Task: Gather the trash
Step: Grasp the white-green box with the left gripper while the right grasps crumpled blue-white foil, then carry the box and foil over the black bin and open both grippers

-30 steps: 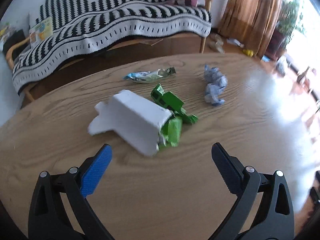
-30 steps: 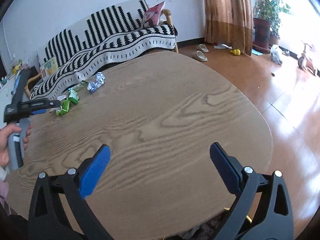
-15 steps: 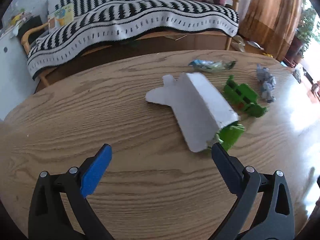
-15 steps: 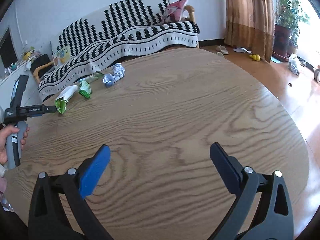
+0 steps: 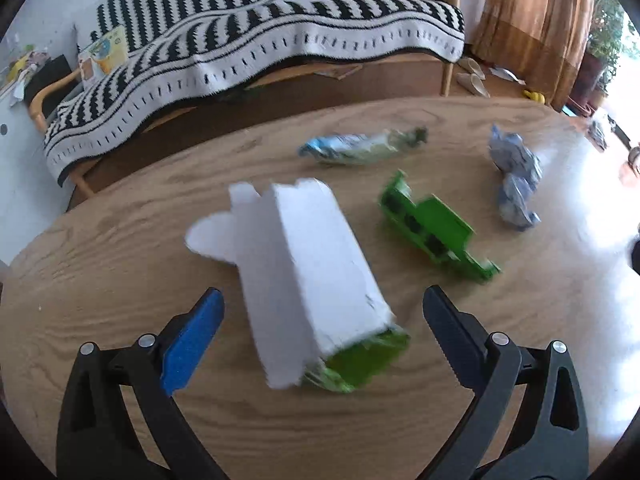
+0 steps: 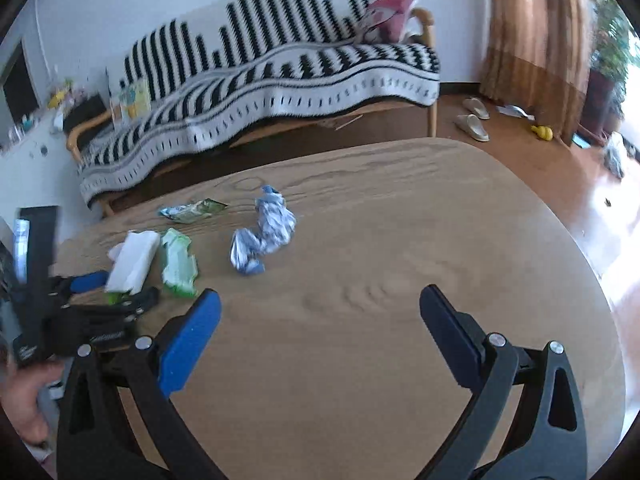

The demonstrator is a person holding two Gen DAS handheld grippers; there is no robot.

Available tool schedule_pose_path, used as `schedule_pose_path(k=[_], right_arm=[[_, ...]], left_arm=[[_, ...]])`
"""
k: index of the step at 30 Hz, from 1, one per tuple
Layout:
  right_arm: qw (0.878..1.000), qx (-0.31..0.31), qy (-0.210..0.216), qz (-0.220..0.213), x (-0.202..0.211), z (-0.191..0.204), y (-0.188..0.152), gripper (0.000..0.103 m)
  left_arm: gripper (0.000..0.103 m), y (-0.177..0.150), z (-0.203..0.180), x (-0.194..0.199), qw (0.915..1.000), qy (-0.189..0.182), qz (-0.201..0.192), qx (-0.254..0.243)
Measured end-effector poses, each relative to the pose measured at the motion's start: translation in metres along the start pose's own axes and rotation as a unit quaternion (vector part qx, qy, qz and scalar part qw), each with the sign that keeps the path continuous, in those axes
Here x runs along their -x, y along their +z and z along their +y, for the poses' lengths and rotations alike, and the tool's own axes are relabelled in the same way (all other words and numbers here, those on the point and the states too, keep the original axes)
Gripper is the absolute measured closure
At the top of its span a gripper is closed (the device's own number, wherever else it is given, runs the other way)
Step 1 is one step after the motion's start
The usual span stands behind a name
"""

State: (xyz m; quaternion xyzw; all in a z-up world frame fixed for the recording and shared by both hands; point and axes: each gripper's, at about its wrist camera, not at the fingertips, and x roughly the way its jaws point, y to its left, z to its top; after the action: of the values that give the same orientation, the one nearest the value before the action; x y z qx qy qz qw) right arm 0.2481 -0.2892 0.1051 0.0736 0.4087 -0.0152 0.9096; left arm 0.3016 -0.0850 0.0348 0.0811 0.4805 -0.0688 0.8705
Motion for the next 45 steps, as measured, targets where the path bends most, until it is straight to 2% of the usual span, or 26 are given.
schedule_pose_path(k=[4,7,12,16,17,18,19,21,27,28,29,30,31,33,37,42,45], right_arm=[[1.0,0.002,0.0,0.027,-0.043,0.015,0.018,0.007],[0.999,0.001,0.009,0.045,-0.067,0.025,0.023,0.007],[0.998,0.018,-0.026,0.054,-0.098,0.042,0.034,0.007],[0.995,0.051,-0.057,0.058,-0.114,0.057,0.035,0.007],[0.996,0.051,-0.058,0.054,-0.115,0.059,0.036,0.011],[0.995,0.052,-0.059,0.054,-0.116,0.059,0.037,0.011],[0.995,0.052,-0.057,0.055,-0.117,0.058,0.037,0.011],[0.995,0.054,-0.056,0.059,-0.119,0.058,0.036,0.006],[0.995,0.059,-0.047,0.061,-0.121,0.056,0.037,0.005],[0.995,0.059,-0.047,0.061,-0.121,0.055,0.036,0.005],[0.995,0.059,-0.046,0.06,-0.12,0.055,0.036,0.009],[0.996,0.06,-0.043,0.052,-0.117,0.055,0.035,0.039],[0.996,0.066,-0.041,0.04,-0.112,0.056,0.036,0.064],[0.997,0.067,-0.025,0.043,-0.099,0.055,0.031,0.069],[0.997,0.066,-0.019,0.018,-0.061,0.052,0.016,0.069],[0.999,0.047,0.001,0.002,0.007,0.039,-0.01,0.069],[1.0,0.03,0.006,-0.005,0.051,0.025,-0.028,0.069]], left_arm=[[0.006,0.008,0.01,-0.008,0.9998,0.018,-0.007,-0.009],[0.006,0.01,0.019,-0.014,1.0,0.002,-0.004,0.0],[0.007,0.01,0.023,-0.022,0.9998,-0.016,-0.009,-0.001],[0.014,0.01,0.022,-0.022,0.9991,-0.031,-0.021,-0.021],[0.016,0.01,0.023,-0.022,0.9987,-0.041,-0.021,-0.02],[0.02,0.01,0.026,-0.023,0.9983,-0.054,-0.019,-0.015],[0.026,0.009,0.027,-0.023,0.9984,-0.052,-0.021,-0.013],[0.029,0.01,0.025,-0.021,0.9979,-0.056,-0.022,-0.025],[0.03,0.004,0.025,-0.019,0.9969,-0.065,-0.029,-0.034],[0.035,0.004,0.025,-0.018,0.9967,-0.066,-0.032,-0.034],[0.039,0.002,0.024,-0.017,0.9966,-0.068,-0.034,-0.034],[0.058,0.0,0.024,-0.014,0.9962,-0.07,-0.039,-0.035],[0.059,0.0,0.024,-0.012,0.9959,-0.076,-0.037,-0.032],[0.059,-0.003,0.024,-0.005,0.9943,-0.097,-0.038,-0.021],[0.059,-0.01,0.02,0.025,0.9929,-0.103,-0.056,-0.02],[0.059,-0.029,0.011,0.071,0.9904,-0.118,-0.069,-0.02],[0.059,-0.052,-0.01,0.108,0.9872,-0.139,-0.074,-0.027]])
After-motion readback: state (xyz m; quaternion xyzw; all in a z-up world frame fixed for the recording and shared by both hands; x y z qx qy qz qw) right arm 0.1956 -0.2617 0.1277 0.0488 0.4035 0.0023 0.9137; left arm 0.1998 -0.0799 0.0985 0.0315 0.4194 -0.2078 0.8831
